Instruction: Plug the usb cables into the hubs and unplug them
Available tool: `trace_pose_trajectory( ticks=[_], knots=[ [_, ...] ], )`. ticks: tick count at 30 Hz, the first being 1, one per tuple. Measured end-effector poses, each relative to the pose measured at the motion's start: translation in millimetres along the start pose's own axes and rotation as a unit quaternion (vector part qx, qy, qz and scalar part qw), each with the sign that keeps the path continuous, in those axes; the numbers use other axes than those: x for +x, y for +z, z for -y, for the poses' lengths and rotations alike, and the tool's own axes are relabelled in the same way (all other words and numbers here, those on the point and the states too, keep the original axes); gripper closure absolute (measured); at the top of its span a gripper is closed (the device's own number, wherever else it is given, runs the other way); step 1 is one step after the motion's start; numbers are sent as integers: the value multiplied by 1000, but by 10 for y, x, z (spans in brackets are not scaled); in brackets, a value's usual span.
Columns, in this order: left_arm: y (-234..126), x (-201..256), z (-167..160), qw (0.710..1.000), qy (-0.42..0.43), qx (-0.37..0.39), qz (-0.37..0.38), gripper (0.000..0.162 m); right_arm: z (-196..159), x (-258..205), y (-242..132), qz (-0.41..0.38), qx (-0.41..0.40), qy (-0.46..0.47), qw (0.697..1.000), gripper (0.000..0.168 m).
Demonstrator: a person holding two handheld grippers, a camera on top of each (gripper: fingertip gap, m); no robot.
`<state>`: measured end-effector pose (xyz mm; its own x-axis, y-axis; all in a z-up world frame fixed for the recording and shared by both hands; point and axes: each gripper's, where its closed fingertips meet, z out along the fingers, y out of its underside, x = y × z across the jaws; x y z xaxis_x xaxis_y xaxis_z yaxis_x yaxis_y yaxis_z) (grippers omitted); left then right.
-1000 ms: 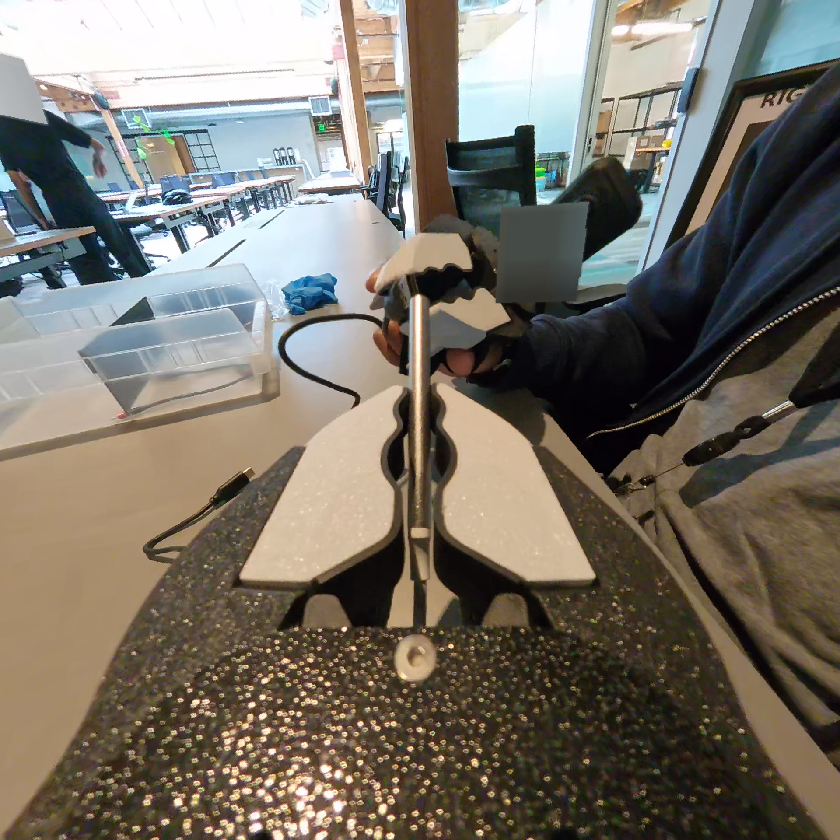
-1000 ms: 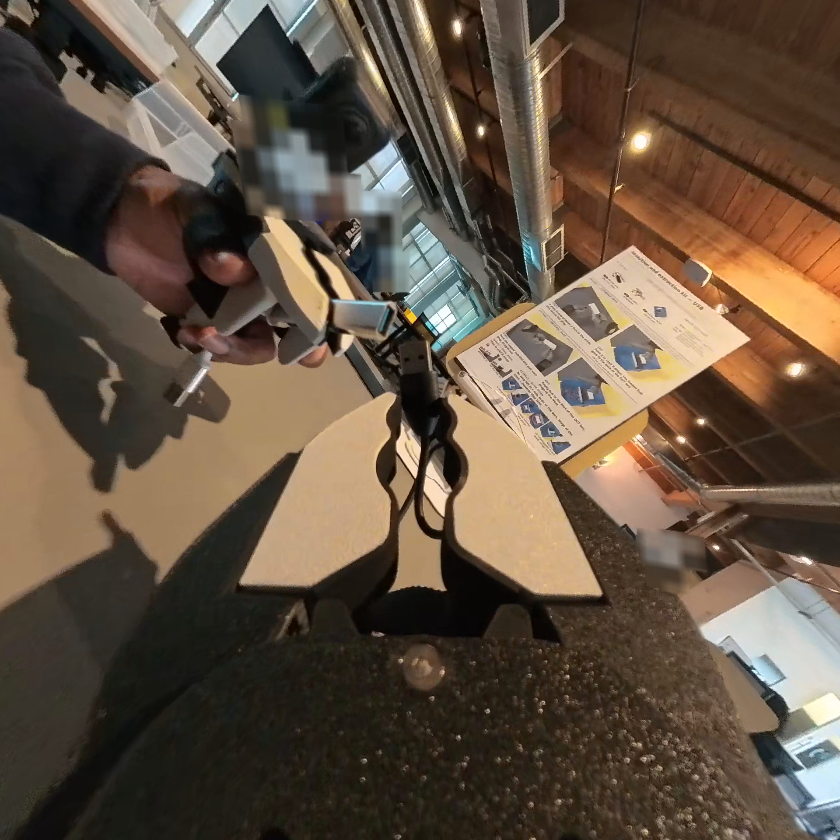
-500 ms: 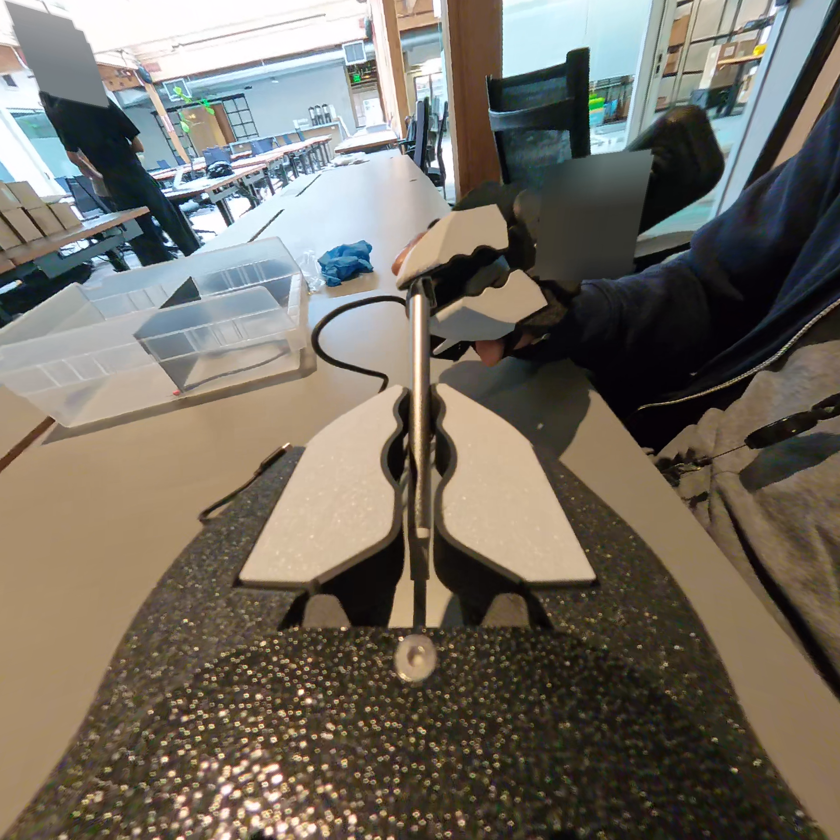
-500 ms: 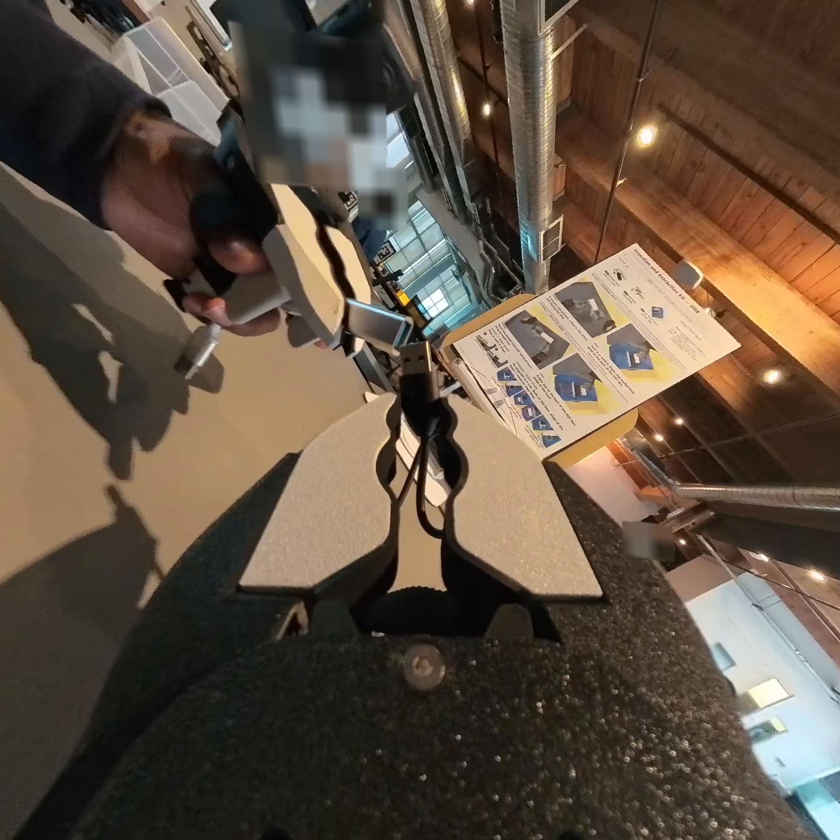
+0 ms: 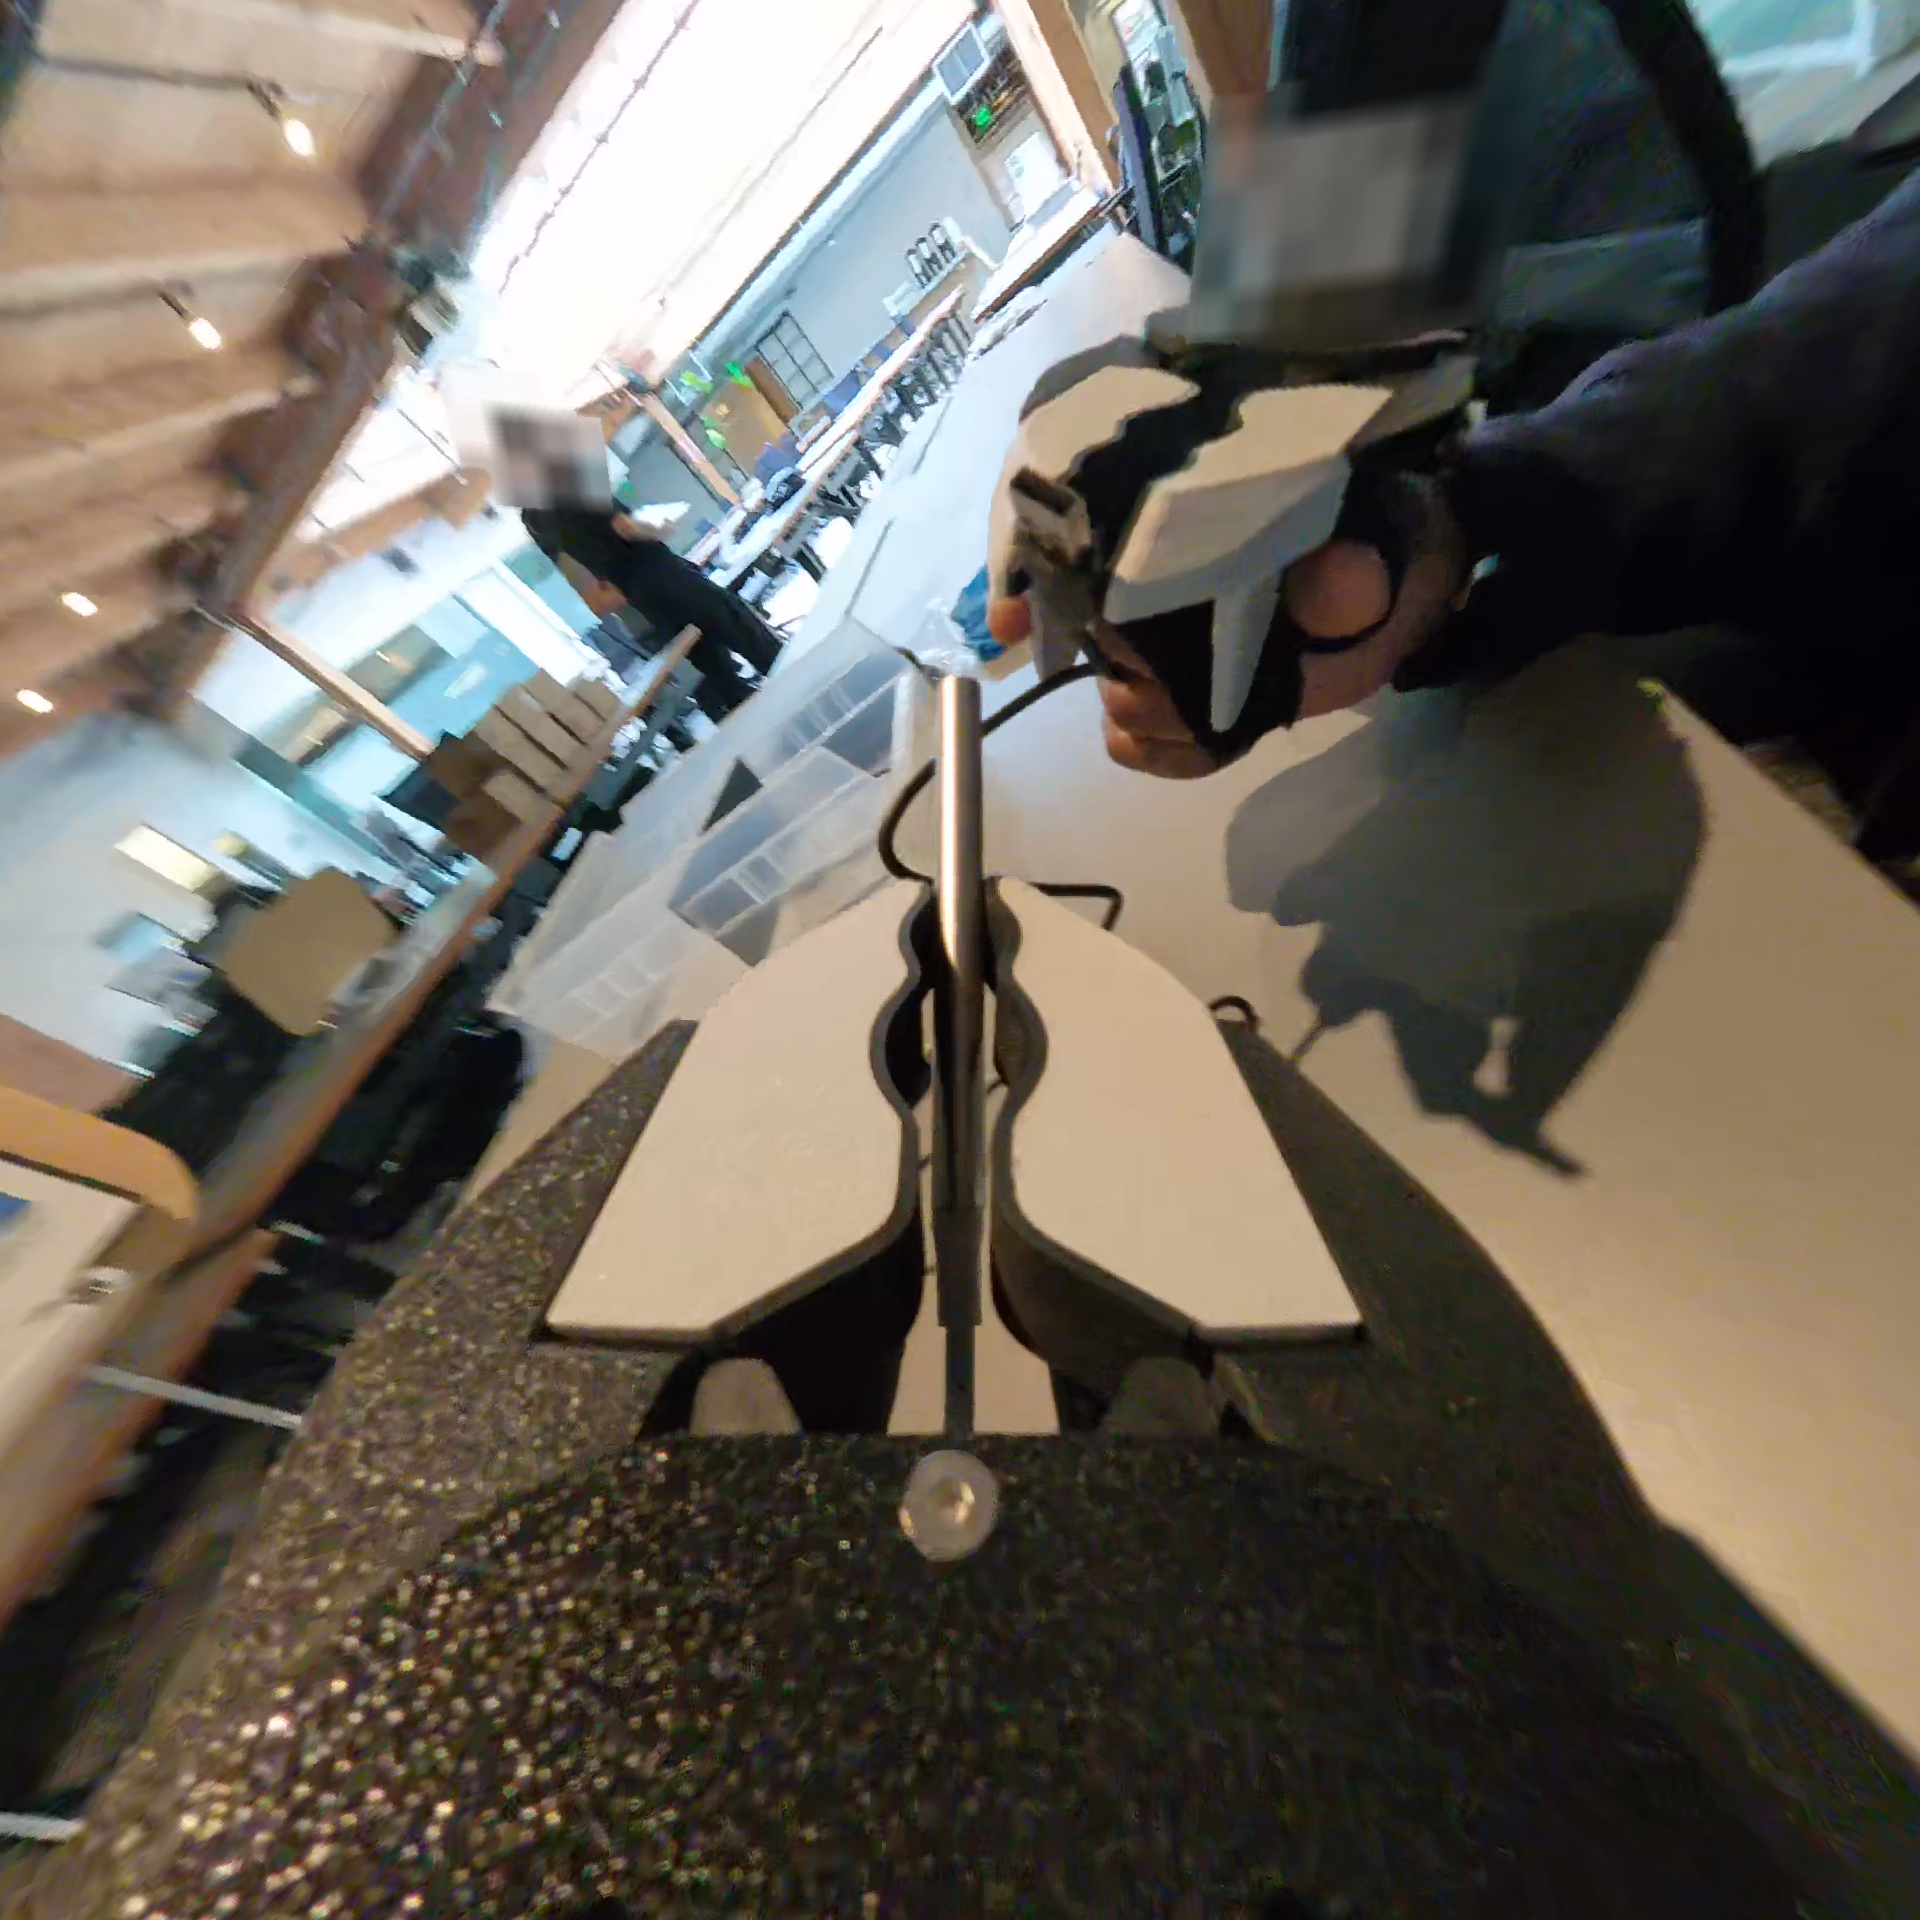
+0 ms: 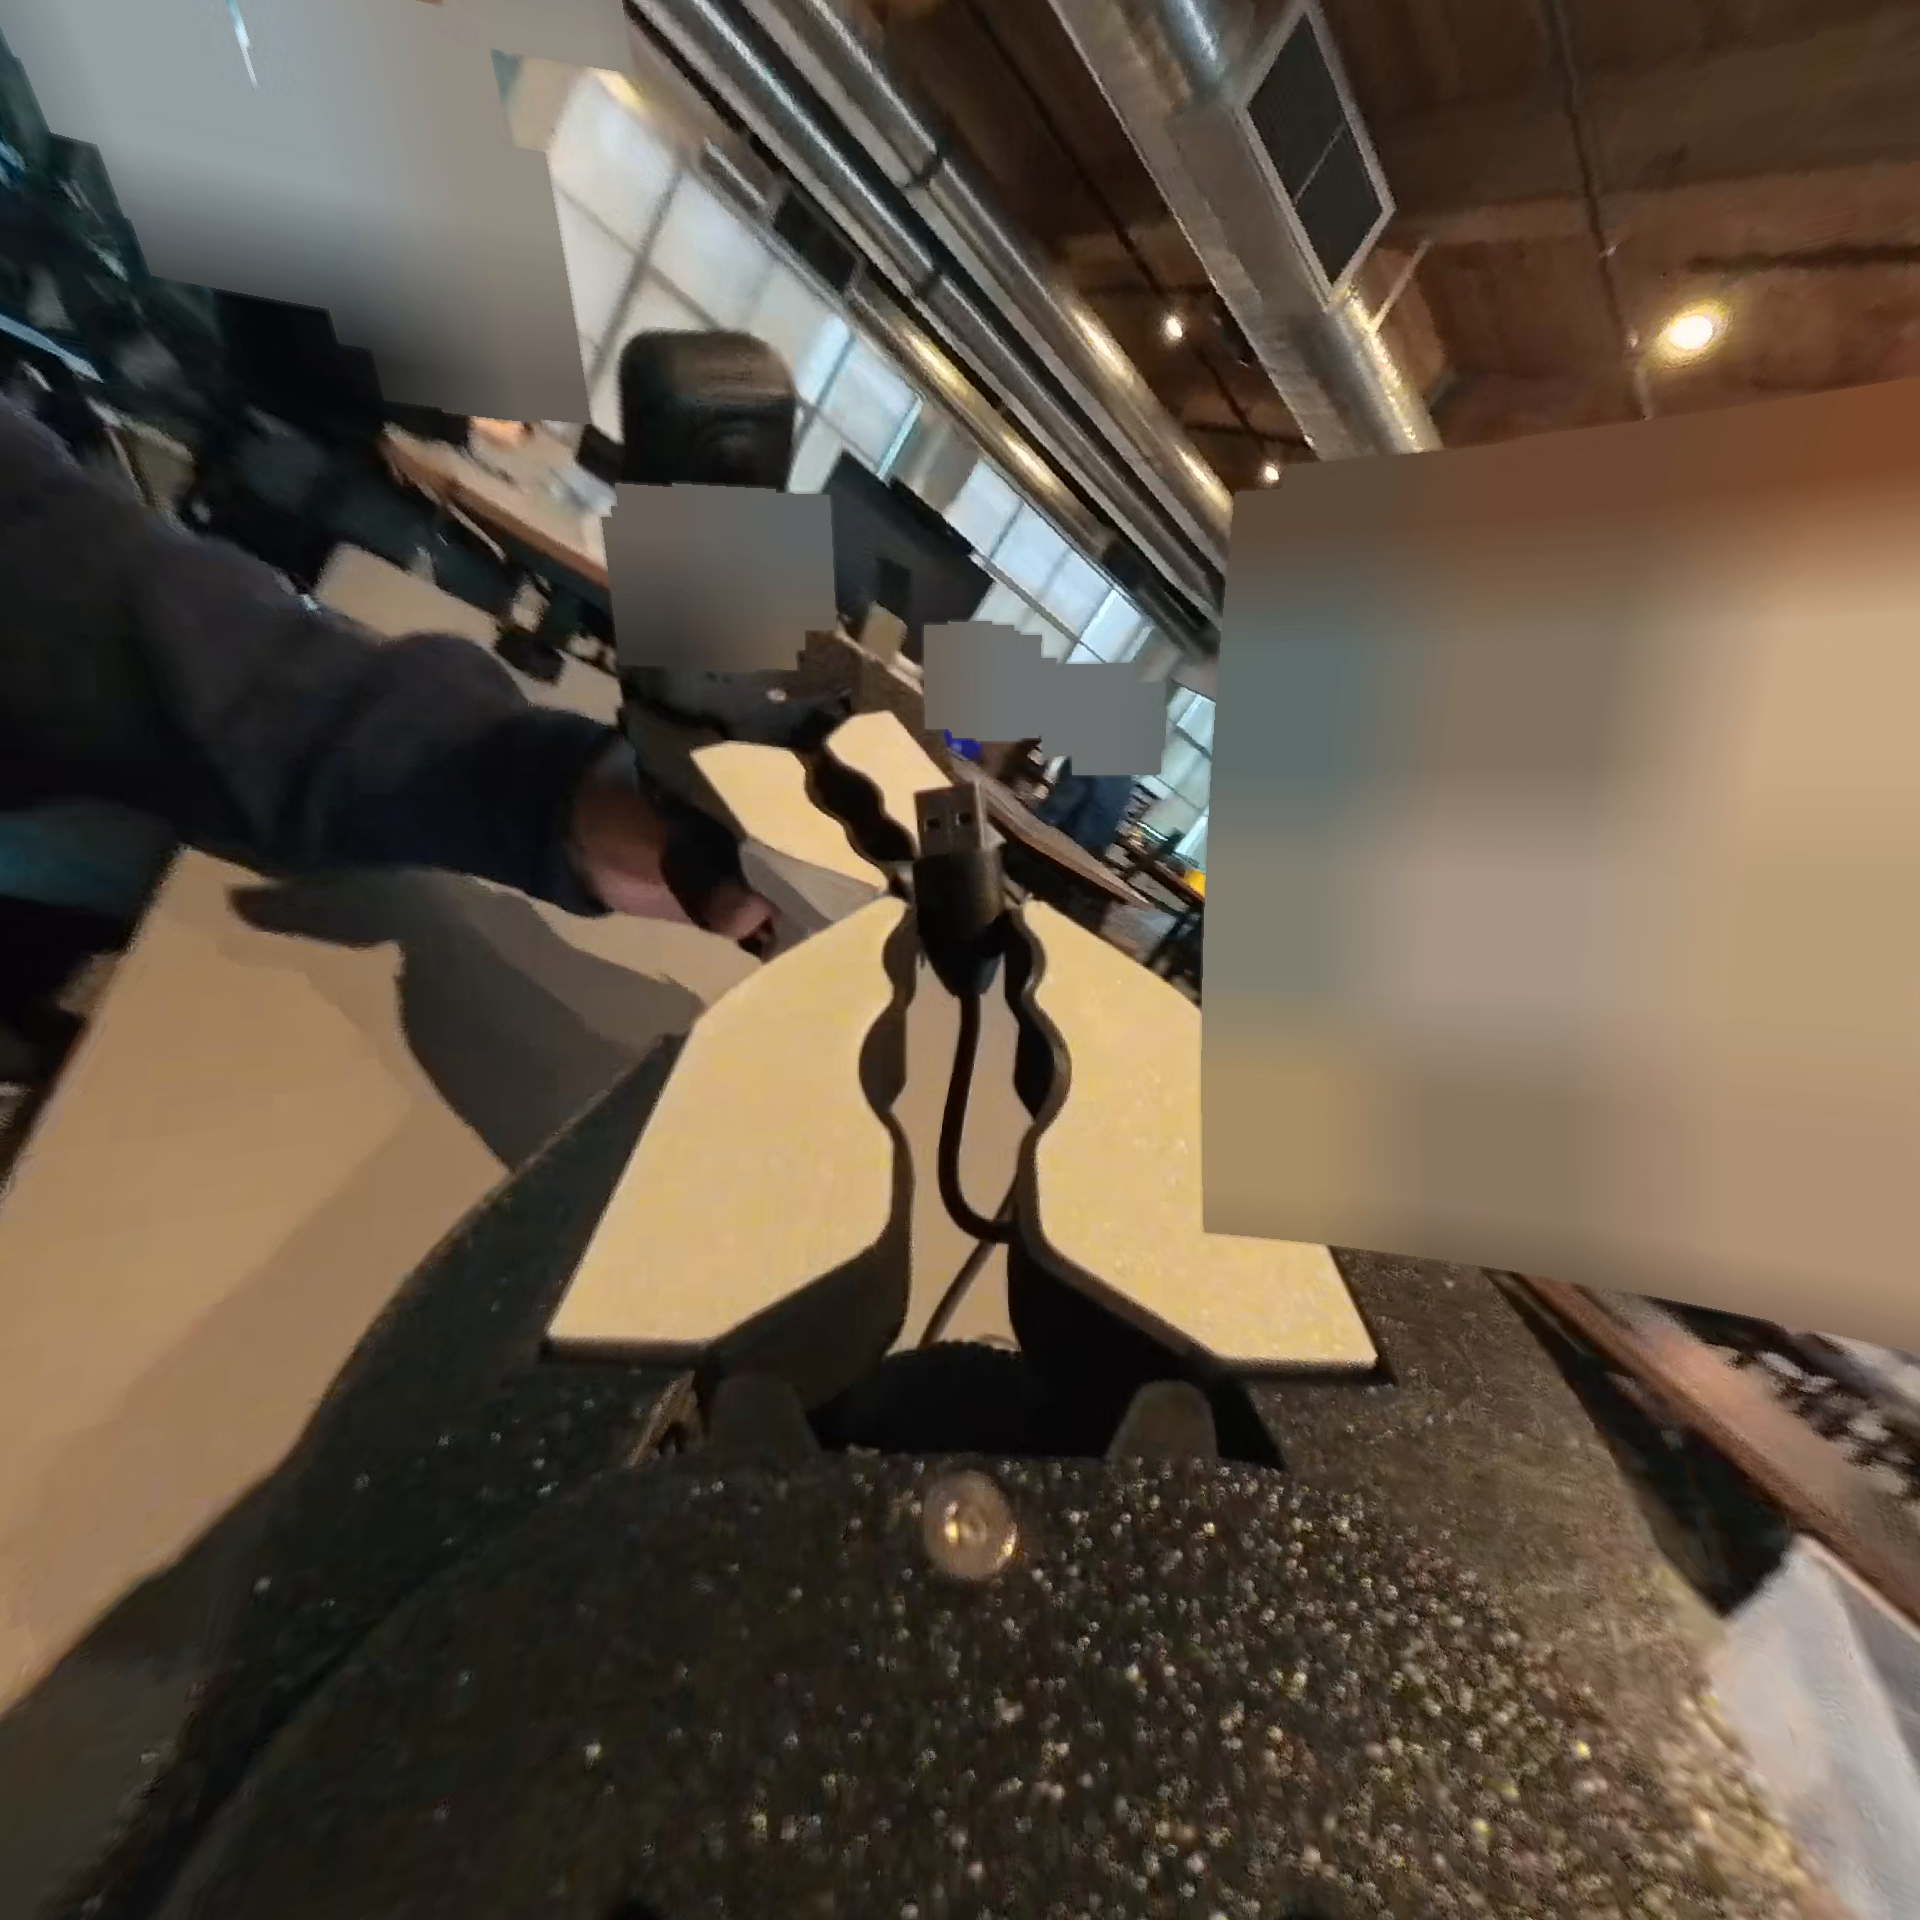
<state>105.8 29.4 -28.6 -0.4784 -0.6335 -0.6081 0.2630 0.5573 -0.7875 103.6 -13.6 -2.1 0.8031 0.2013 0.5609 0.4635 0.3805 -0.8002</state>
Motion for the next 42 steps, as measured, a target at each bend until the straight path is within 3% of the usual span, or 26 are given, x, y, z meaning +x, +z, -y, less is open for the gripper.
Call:
trace_pose_trajectory(
  ticks=[6, 12, 15, 21, 25, 29, 36, 42],
  knots=[
    [-1, -10, 66, 988, 141, -27, 61, 154, 48, 52, -47, 23, 27, 91, 995, 153],
    [-22, -76, 76, 945, 286, -78, 137, 155, 0, 50, -45, 45, 21, 144, 988, 153],
    [-70, -126, 137, 928, 320, -83, 169, 155, -9, 49, -48, 55, 22, 168, 984, 153],
    [-104, -185, 83, 925, 321, -97, 178, 155, -117, 41, -20, 54, -9, 171, 984, 153],
    [-103, -212, 1, 927, 313, -111, 176, 155, -554, -22, -40, 56, -146, 79, 985, 153],
    [-100, -223, -38, 931, 300, -114, 174, 155, -1007, -58, -280, 89, -274, 5, 958, 153],
    [-21, -150, -103, 935, 295, -120, 155, 155, -1254, -221, -642, 179, -342, 11, 922, 153],
    [4, -129, -132, 937, 291, -122, 150, 155, -1452, -282, -810, 200, -398, -7, 895, 152]
  ],
)
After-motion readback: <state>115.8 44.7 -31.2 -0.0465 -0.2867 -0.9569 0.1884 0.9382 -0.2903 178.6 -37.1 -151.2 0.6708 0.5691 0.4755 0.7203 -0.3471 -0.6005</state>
